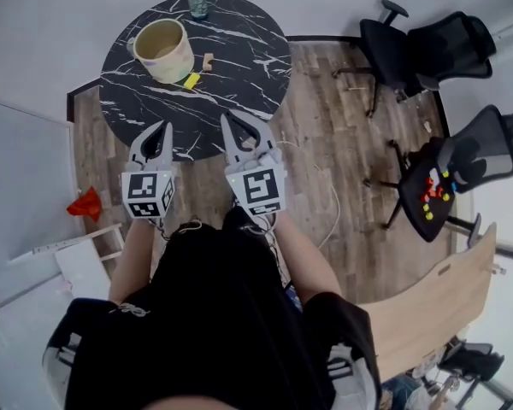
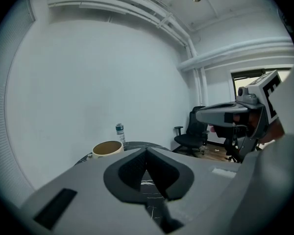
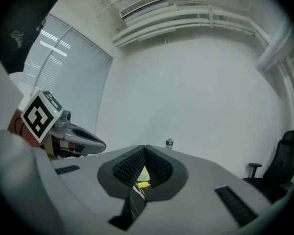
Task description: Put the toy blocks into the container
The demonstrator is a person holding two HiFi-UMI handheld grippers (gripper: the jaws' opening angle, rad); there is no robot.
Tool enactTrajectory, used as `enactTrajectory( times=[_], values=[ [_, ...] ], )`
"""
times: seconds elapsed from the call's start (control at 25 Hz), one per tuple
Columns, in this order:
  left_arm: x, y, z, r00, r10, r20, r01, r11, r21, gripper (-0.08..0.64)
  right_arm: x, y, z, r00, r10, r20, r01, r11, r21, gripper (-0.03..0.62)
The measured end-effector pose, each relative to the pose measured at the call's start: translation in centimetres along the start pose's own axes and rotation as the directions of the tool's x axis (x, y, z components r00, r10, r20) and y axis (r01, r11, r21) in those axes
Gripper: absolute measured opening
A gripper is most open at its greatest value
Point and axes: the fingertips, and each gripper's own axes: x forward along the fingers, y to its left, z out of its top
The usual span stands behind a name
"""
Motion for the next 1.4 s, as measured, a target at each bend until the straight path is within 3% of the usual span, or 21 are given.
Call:
enactTrajectory(
  times=[0.44, 0.84, 1.08, 1.4],
  values=[
    [7.6, 1.8, -2.9, 0.990, 0.022, -0.141, -0.022, 1.000, 0.002, -0.002, 5.8, -4.2, -5.6, 0.992, 0.092, -0.091, -0.085, 0.993, 0.075, -0.003],
    [15.7, 5.1, -8.1, 0.967, -0.017, -0.254, 0.023, 1.000, 0.019, -0.002, 13.4, -5.6, -10.0, 0.968, 0.149, -0.201, -0.136, 0.988, 0.078, -0.003],
    [20.1, 7.5, -10.3, 0.942, -0.067, -0.328, 0.070, 0.998, -0.002, -0.002, 18.3, -5.3, -12.7, 0.922, 0.237, -0.307, -0.229, 0.971, 0.060, -0.003],
    [23.8, 9.0, -14.7, 0.895, -0.092, -0.436, 0.107, 0.994, 0.010, -0.002, 21.8, -5.2, -17.5, 0.861, 0.299, -0.412, -0.275, 0.954, 0.118, -0.003]
  ],
)
